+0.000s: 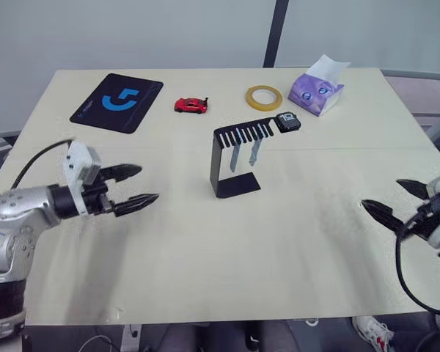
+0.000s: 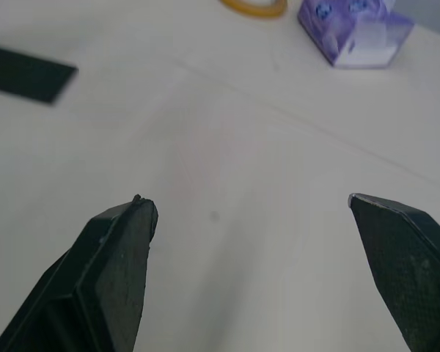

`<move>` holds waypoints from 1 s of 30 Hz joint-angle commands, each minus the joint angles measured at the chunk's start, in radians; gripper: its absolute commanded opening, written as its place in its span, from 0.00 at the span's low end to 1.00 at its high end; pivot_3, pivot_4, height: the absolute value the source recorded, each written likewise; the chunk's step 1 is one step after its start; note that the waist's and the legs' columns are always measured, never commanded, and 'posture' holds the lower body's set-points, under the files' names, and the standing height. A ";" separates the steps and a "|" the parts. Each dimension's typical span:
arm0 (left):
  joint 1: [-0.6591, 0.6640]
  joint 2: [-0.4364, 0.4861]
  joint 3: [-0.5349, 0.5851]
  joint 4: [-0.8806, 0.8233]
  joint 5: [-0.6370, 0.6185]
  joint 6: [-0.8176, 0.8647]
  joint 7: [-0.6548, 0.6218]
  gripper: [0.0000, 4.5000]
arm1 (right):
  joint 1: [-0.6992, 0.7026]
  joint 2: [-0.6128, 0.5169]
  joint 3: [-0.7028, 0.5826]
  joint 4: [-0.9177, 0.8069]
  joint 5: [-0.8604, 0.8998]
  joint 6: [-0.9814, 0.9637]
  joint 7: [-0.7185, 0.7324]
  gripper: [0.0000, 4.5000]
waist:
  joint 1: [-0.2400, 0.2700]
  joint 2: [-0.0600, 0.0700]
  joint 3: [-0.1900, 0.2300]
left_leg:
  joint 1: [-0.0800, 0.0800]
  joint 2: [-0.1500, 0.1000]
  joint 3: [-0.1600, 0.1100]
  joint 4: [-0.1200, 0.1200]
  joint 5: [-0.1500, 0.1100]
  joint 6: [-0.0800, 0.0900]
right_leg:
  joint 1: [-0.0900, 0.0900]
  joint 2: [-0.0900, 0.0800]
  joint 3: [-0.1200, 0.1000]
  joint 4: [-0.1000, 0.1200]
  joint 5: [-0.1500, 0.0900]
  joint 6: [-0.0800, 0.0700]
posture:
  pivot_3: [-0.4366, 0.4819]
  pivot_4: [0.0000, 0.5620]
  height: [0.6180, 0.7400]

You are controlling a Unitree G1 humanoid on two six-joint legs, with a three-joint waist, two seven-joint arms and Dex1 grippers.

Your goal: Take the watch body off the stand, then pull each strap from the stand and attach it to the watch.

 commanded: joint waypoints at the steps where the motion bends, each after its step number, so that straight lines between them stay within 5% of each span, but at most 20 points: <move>1: -0.121 -0.029 -0.009 -0.034 -0.101 0.078 0.029 0.98 | -0.121 0.033 0.006 -0.179 0.163 0.194 -0.221 1.00 | 0.000 0.000 0.000 | 0.000 0.000 0.000 0.000 0.000 0.000 | 0.000 0.000 0.000 0.000 0.000 0.000 | 0.48 0.27 0.98; 6: -0.330 -0.103 -0.081 0.033 -0.091 0.078 0.051 0.98 | -0.459 0.198 0.118 -0.257 0.362 0.433 -0.648 1.00 | -0.004 -0.001 0.000 | -0.001 0.000 -0.001 0.001 0.000 -0.001 | -0.001 0.003 0.000 0.000 0.000 0.000 | 0.48 0.27 0.98; 12: -0.412 -0.183 -0.168 0.127 -0.009 -0.011 0.023 0.98 | -0.714 0.335 0.267 -0.201 0.394 0.585 -0.882 1.00 | -0.004 -0.001 0.000 | -0.002 0.000 -0.001 0.000 0.000 -0.001 | -0.002 0.004 0.000 0.000 0.000 0.000 | 0.48 0.27 0.98; 30: -0.418 -0.223 -0.192 0.111 0.024 -0.072 -0.008 0.98 | -0.877 0.544 0.291 -0.095 0.187 0.763 -1.011 1.00 | -0.018 -0.001 0.000 | -0.006 0.000 -0.002 0.001 0.000 0.000 | -0.005 0.004 0.000 0.000 0.000 0.000 | 0.48 0.27 0.98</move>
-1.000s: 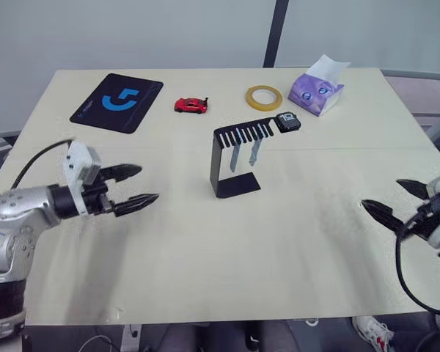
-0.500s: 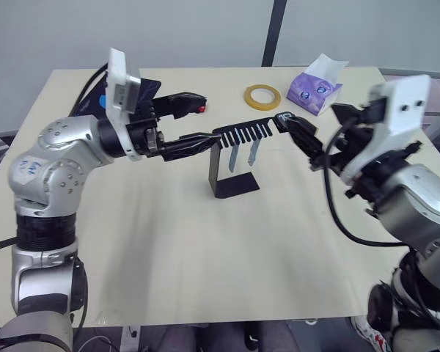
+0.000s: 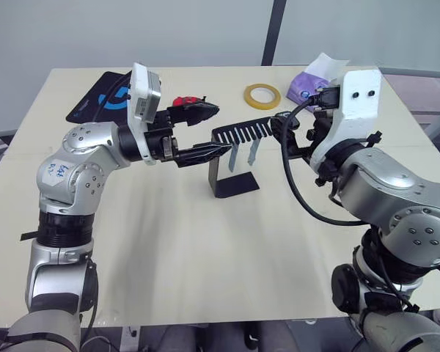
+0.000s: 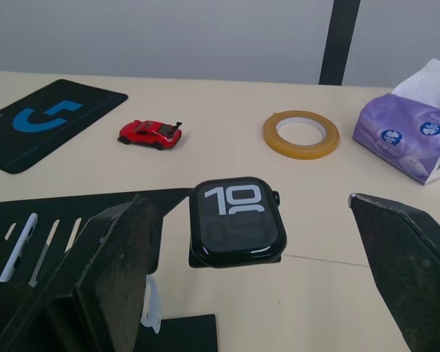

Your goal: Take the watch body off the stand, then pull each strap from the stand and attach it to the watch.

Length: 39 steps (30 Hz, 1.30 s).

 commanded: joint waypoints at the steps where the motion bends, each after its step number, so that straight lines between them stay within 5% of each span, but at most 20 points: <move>1: -0.017 0.006 0.019 -0.049 0.000 -0.015 0.001 0.98 | -0.030 0.015 -0.017 -0.012 -0.047 0.011 0.018 1.00 | -0.004 0.000 0.000 | 0.000 0.000 0.000 0.000 0.000 0.000 | 0.000 0.000 0.000 0.000 0.000 0.000 | 0.48 0.27 0.98; 25: -0.019 0.022 0.035 -0.064 -0.005 -0.001 0.037 0.98 | -0.022 0.071 0.006 0.008 -0.226 0.019 0.195 1.00 | -0.015 0.000 0.000 | 0.000 0.000 0.000 -0.001 0.000 0.000 | -0.001 0.000 0.000 0.000 0.000 0.000 | 0.48 0.27 0.98; 28: -0.019 0.022 0.036 -0.065 -0.006 -0.001 0.040 1.00 | -0.017 0.075 0.010 0.010 -0.233 0.022 0.209 0.81 | -0.015 0.000 0.000 | 0.000 0.000 0.000 -0.001 0.000 0.000 | -0.001 0.000 0.000 -0.001 0.000 0.000 | 0.48 0.27 0.98; 32: -0.024 0.020 0.038 -0.058 -0.006 -0.005 0.042 1.00 | -0.012 0.082 0.013 0.009 -0.243 0.022 0.226 0.40 | -0.015 0.000 0.000 | 0.000 0.000 0.000 -0.001 0.000 0.000 | -0.001 0.000 0.000 -0.001 0.000 0.000 | 0.48 0.27 0.98; 39: -0.025 0.015 0.038 -0.048 -0.003 -0.011 0.041 1.00 | -0.020 0.071 0.025 -0.012 -0.268 0.023 0.262 0.35 | -0.015 0.000 0.000 | 0.000 0.000 -0.001 -0.002 0.000 0.000 | -0.001 0.000 0.000 -0.001 0.000 0.000 | 0.48 0.27 0.98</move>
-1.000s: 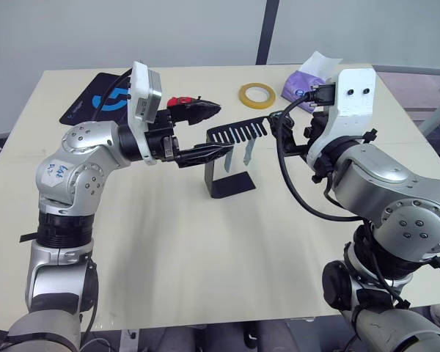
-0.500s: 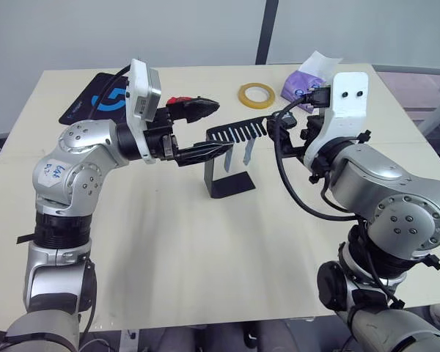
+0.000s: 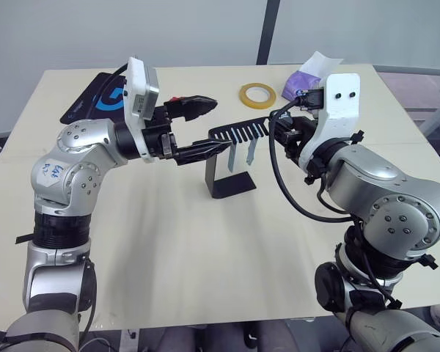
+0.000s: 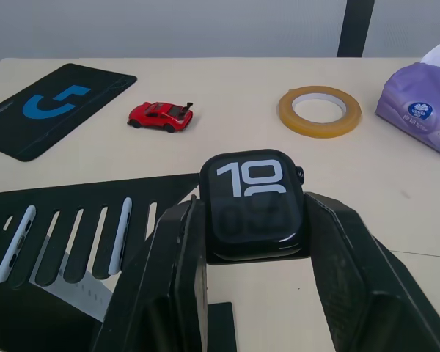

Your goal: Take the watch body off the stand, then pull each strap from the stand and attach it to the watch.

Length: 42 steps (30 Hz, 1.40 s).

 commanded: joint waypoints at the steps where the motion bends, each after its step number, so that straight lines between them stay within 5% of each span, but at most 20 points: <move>1: -0.023 0.001 0.024 -0.016 -0.003 -0.016 -0.002 1.00 | -0.014 -0.016 0.010 -0.047 -0.025 -0.005 0.029 0.35 | 0.000 0.000 0.000 | 0.000 0.000 0.000 0.000 0.000 0.000 | 0.000 0.000 0.000 0.000 0.000 0.000 | 0.48 0.27 0.98; 15: -0.017 -0.033 0.006 -0.035 -0.017 -0.017 -0.052 1.00 | -0.053 -0.114 -0.152 -0.204 0.008 0.074 0.184 0.35 | 0.001 0.000 0.000 | -0.006 0.000 0.000 0.001 0.000 0.000 | -0.006 0.000 0.000 0.000 0.000 0.000 | 0.48 0.27 0.98; 19: 0.029 0.024 0.010 -0.105 -0.078 0.035 -0.145 1.00 | 0.188 -0.240 -0.305 -0.325 0.043 0.074 0.267 0.35 | 0.007 -0.001 0.000 | -0.012 -0.001 -0.004 0.001 0.000 0.000 | -0.009 0.000 -0.003 0.000 0.000 0.000 | 0.48 0.27 0.98; 24: 0.093 0.103 0.006 -0.175 -0.132 0.074 -0.247 1.00 | 0.453 -0.243 -0.384 -0.386 0.043 0.065 0.322 0.35 | 0.001 0.000 0.000 | -0.012 -0.002 -0.003 -0.001 0.000 0.000 | -0.010 0.000 -0.003 -0.001 0.000 0.001 | 0.48 0.27 0.98; 33: 0.185 0.145 -0.030 -0.224 -0.098 0.042 -0.298 1.00 | 0.782 -0.244 -0.200 -0.238 -0.076 -0.267 0.354 0.35 | 0.003 0.000 0.000 | -0.009 -0.002 -0.001 0.000 0.005 -0.001 | -0.009 0.000 0.002 0.000 0.000 0.000 | 0.48 0.27 0.98; 42: 0.223 0.140 -0.049 -0.231 -0.042 -0.010 -0.287 1.00 | 0.792 -0.285 -0.055 -0.074 -0.161 -0.481 0.396 0.35 | 0.006 0.000 0.000 | -0.010 -0.002 -0.001 0.000 0.005 -0.001 | -0.009 0.000 0.001 0.000 0.000 0.000 | 0.48 0.27 0.98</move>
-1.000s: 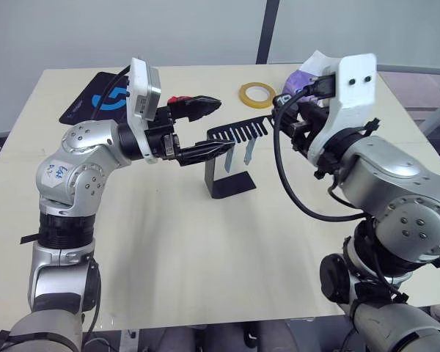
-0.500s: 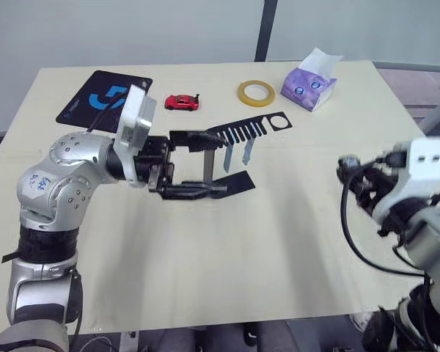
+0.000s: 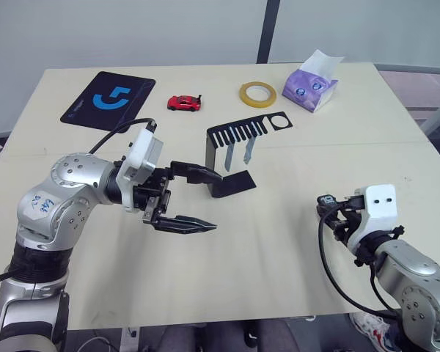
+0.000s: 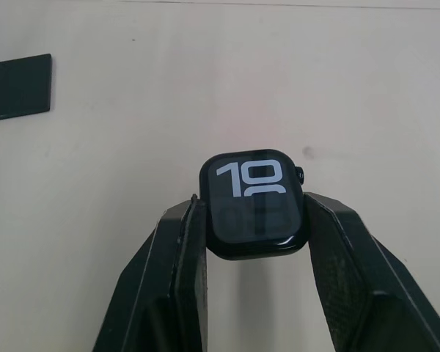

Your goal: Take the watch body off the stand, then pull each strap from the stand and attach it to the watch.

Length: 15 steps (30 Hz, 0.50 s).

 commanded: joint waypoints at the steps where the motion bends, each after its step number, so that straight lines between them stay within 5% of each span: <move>1: 0.006 -0.002 -0.008 -0.033 0.025 -0.032 0.014 1.00 | -0.018 -0.028 0.019 0.030 -0.025 -0.068 0.017 0.35 | 0.003 0.000 0.000 | 0.000 0.000 0.000 0.000 0.000 0.000 | 0.000 0.000 0.000 0.000 0.000 0.000 | 0.48 0.27 0.98; 15: -0.009 -0.038 -0.029 -0.054 0.024 -0.026 0.072 1.00 | -0.084 -0.060 0.045 0.238 -0.055 -0.157 0.066 0.35 | 0.003 0.000 0.000 | 0.000 0.000 0.000 0.000 0.000 0.000 | 0.000 0.000 0.000 0.001 0.000 0.000 | 0.48 0.27 0.98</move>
